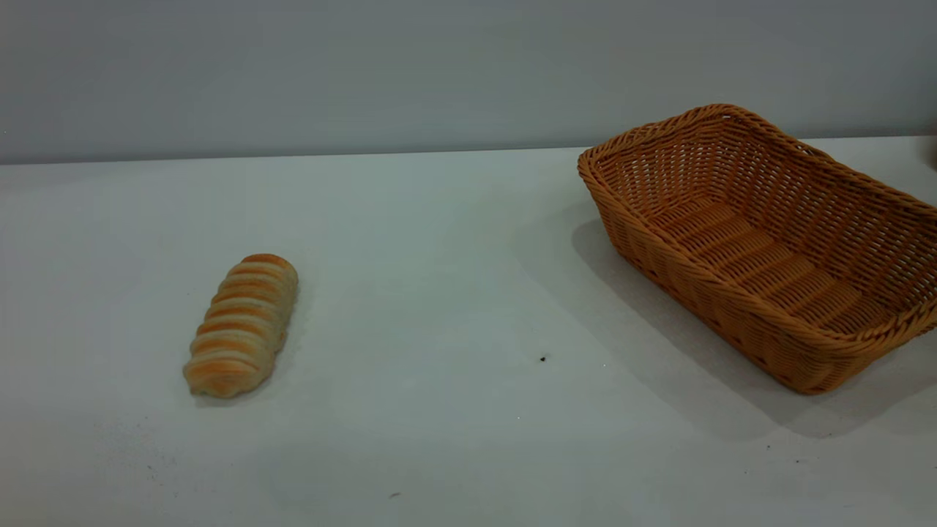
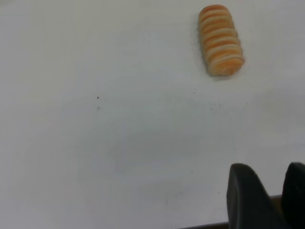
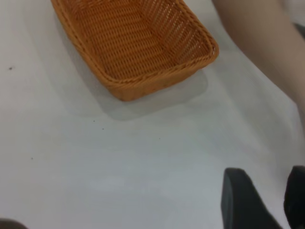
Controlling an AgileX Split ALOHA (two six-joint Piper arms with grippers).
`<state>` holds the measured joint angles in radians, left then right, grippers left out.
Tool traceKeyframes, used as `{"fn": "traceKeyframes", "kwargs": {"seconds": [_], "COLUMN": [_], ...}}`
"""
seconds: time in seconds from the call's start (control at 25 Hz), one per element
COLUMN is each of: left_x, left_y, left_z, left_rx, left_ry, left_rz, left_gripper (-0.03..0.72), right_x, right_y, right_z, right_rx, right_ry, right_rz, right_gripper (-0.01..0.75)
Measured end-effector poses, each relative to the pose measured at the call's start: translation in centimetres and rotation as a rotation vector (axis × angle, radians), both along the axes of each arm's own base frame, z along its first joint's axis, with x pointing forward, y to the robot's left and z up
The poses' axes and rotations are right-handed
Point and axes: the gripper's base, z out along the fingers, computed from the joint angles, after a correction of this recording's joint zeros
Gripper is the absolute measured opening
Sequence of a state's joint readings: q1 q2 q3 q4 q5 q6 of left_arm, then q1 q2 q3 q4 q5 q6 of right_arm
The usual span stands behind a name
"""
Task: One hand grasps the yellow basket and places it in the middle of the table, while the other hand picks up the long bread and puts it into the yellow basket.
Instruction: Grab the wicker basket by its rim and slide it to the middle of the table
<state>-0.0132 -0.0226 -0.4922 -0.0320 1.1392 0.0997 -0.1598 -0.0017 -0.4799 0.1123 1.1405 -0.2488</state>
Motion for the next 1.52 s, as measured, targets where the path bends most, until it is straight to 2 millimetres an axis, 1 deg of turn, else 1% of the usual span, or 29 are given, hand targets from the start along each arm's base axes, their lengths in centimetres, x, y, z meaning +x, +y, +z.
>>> {"fn": "traceKeyframes", "kwargs": {"seconds": [1.24, 1.52], "left_x": [0.00, 0.00], "left_y": [0.00, 0.00], "left_z": [0.00, 0.00], "left_rx": [0.000, 0.000], "left_ry": [0.000, 0.000], "left_rz": [0.000, 0.000], "left_gripper": [0.242, 0.242], "right_x": [0.00, 0.70], "right_y": [0.00, -0.11], "right_z": [0.00, 0.02], "right_rx": [0.000, 0.008], "right_ry": [0.000, 0.050], "right_rz": [0.000, 0.020], "right_gripper": [0.266, 0.266]}}
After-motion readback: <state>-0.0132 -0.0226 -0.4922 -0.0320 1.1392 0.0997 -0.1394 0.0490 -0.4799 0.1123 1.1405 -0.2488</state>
